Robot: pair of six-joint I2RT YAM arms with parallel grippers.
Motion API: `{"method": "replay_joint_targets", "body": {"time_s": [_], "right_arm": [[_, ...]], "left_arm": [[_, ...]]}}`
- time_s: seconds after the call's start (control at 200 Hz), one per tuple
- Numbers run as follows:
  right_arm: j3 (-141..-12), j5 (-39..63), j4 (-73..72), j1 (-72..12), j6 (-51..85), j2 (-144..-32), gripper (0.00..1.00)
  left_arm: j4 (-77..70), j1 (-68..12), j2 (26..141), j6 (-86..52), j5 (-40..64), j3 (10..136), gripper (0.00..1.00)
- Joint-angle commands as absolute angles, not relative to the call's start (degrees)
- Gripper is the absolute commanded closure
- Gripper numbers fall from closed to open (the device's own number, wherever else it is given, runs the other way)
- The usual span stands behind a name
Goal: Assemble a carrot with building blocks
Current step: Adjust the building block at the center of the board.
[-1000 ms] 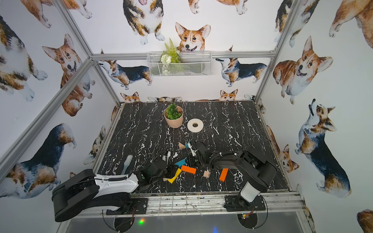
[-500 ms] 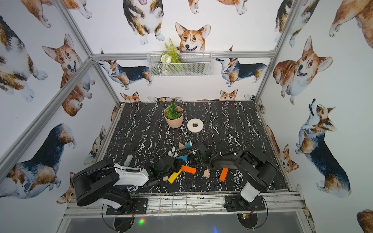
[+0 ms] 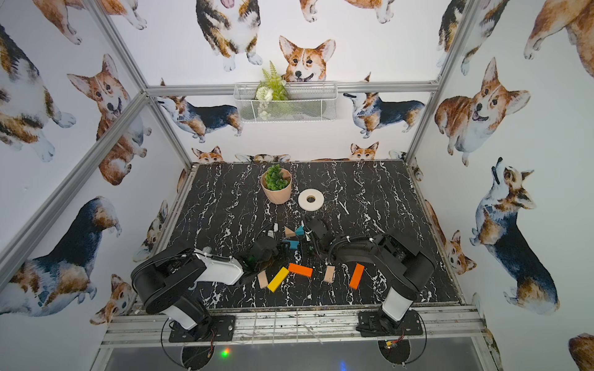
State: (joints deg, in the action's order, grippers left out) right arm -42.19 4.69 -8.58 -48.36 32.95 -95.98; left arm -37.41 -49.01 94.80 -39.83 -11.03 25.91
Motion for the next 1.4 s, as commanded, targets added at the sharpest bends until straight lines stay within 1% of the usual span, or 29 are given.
{"method": "replay_joint_targets", "body": {"time_s": [0.0,0.305,0.881,1.071,1.216,1.302,1.392], "right_arm": [[-42.78,10.00,-7.36,-48.13,31.23,-96.86,0.68],[-43.71,11.51,-6.38,-45.27,29.55,-96.80,0.68],[-46.22,13.27,-8.22,-45.18,29.79,-100.87,0.69],[-46.39,12.71,-7.75,-45.25,29.67,-100.47,0.69],[-46.17,12.48,-7.21,-45.18,29.70,-99.89,0.67],[-45.30,12.01,-6.94,-45.24,30.05,-98.89,0.65],[-43.53,10.76,-6.93,-45.26,30.40,-96.57,0.62]], "left_arm": [[-39.06,-49.06,97.50,-40.84,-0.09,26.81,0.58],[-43.01,-49.04,100.54,-42.27,1.76,27.17,0.60],[-39.67,-48.96,97.22,-41.23,-0.57,26.80,0.60],[-38.75,-48.99,97.04,-40.84,-0.18,27.71,0.60],[-38.05,-49.00,96.01,-40.63,-0.69,27.38,0.60],[-36.12,-48.96,95.45,-39.96,-1.64,27.33,0.59],[-32.84,-49.00,91.71,-38.98,-3.17,27.43,0.54]]}}
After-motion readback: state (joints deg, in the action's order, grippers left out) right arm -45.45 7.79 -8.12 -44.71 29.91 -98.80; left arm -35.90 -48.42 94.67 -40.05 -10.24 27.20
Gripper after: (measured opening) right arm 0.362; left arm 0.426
